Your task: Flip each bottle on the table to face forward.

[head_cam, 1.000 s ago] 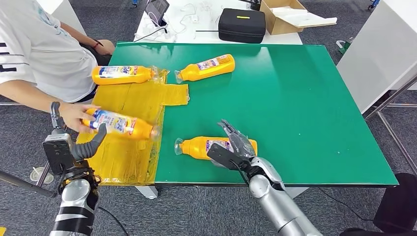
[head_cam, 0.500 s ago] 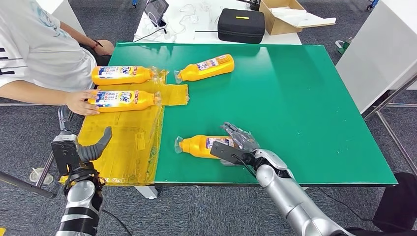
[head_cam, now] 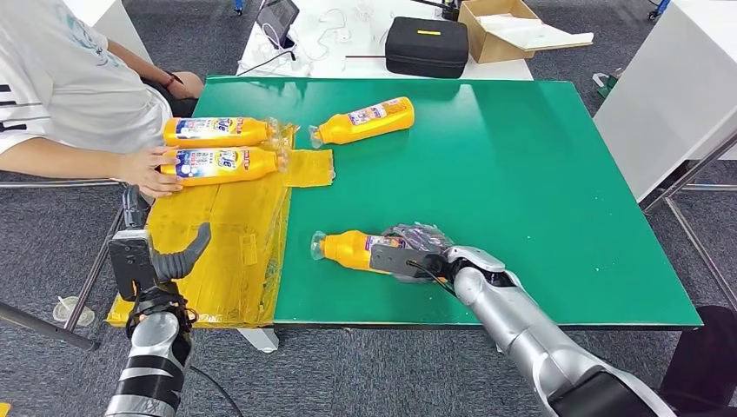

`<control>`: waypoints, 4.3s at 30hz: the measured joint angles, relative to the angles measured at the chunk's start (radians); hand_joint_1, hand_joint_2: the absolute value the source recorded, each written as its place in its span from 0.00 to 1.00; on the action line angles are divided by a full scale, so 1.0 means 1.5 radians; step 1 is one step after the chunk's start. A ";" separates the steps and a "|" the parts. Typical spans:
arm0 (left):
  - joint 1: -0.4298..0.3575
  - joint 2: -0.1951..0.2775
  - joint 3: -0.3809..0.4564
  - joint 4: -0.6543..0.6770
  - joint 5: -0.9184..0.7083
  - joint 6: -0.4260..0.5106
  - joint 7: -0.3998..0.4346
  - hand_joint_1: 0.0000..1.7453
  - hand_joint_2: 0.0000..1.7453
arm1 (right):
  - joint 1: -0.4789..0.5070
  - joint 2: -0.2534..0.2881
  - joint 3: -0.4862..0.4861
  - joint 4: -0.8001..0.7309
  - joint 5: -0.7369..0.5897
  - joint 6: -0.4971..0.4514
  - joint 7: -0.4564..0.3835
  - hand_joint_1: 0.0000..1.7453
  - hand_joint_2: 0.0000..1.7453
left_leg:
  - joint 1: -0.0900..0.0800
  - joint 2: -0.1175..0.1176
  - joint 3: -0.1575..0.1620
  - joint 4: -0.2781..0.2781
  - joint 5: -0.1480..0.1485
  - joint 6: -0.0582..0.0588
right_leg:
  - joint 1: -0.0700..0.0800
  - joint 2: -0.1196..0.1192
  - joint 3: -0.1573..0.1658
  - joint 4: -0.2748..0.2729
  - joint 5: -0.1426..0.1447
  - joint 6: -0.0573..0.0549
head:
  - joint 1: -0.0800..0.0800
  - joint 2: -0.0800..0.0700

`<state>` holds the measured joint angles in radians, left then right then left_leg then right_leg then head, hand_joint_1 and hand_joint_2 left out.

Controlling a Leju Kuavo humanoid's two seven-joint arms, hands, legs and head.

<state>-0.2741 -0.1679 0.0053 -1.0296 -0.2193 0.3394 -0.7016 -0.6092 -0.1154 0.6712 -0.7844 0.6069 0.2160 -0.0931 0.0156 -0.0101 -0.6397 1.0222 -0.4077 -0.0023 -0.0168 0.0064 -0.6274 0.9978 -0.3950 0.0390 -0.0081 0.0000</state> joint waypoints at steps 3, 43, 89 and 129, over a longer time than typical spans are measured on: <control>-0.002 -0.001 0.000 0.007 0.000 -0.002 0.000 0.00 1.00 | -0.006 -0.004 0.008 0.005 -0.003 0.002 -0.002 1.00 1.00 | 0.000 0.000 0.000 0.000 0.000 0.000 | 0.000 0.000 0.000 0.000 0.000 0.000 | 0.000 0.000; 0.075 -0.023 -0.156 -0.073 0.480 -0.562 0.214 0.00 1.00 | 0.324 0.204 -0.255 -0.306 -0.132 -0.467 -0.401 1.00 1.00 | 0.002 0.000 -0.005 0.000 0.000 0.000 | 0.002 0.000 -0.004 0.000 -0.001 0.000 | 0.000 0.000; 0.045 -0.001 -0.224 -0.030 0.387 -0.502 0.170 1.00 1.00 | 0.268 0.276 -0.109 -0.071 -0.176 -0.425 -0.405 1.00 1.00 | 0.002 0.000 -0.005 0.000 0.000 0.000 | 0.002 0.000 -0.004 0.000 -0.001 0.000 | 0.000 0.000; -0.203 0.094 -0.044 0.215 -0.339 0.061 0.062 1.00 1.00 | 0.313 0.244 -0.151 -0.433 -0.341 -0.374 -0.380 0.00 0.00 | 0.002 0.000 -0.005 0.000 0.000 -0.001 | 0.002 0.000 -0.004 0.000 0.000 0.000 | 0.000 0.000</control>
<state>-0.5783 -0.0265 -0.0608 -0.7078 -0.7283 0.4308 -0.6089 -0.1403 0.2504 0.4449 -1.4344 0.0948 -0.3451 -0.6632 0.0192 -0.0100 -0.6471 1.0220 -0.4072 -0.0032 -0.0137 0.0065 -0.6336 0.9982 -0.3952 0.0385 -0.0078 0.0000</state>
